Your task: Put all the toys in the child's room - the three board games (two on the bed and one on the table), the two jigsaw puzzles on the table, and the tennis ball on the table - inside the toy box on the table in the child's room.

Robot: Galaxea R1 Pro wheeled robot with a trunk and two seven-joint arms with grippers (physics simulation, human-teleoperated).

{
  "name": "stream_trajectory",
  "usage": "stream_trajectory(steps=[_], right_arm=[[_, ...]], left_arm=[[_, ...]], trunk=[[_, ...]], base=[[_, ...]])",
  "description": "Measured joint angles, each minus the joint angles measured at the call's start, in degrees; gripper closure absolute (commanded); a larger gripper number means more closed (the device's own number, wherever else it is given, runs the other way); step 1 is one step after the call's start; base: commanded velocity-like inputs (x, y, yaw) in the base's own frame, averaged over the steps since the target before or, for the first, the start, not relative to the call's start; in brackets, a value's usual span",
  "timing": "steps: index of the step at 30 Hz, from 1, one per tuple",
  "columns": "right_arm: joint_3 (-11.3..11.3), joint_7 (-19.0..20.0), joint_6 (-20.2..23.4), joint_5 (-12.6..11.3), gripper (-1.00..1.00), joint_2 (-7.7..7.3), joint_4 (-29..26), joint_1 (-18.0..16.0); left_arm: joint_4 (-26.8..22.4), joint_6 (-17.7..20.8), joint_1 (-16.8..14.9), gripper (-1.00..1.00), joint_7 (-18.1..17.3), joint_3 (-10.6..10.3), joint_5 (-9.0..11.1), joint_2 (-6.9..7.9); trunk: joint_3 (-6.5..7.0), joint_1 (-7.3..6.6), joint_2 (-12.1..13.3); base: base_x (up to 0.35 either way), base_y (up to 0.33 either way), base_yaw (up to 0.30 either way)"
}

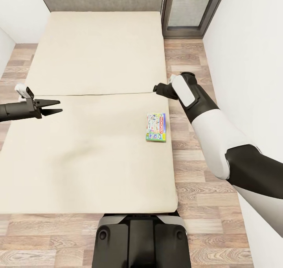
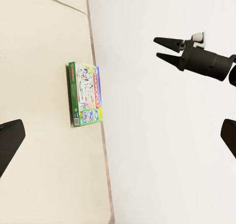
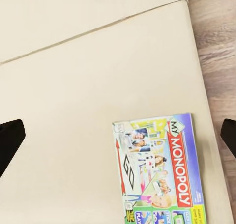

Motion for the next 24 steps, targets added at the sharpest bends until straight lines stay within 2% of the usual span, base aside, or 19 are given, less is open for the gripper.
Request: stream_trajectory(steps=[9,24], right_arm=[[0.1,0.0,-2.8,0.1,-1.00,0.10,0.1,0.0],[0.1,-0.1,-3.2,0.1,-1.00,0.24,0.2,0.0]], left_arm=[[-0.1,0.0,0.0,-1.00,0.0,0.0,0.0,0.06],[-0.1,0.0,0.0,-1.00,0.0,0.0,0.0,0.01]], trunk=[[0.00,0.00,0.0],[0.00,0.00,0.0]], base=[[0.000,0.000,0.000],[0.000,0.000,0.000]])
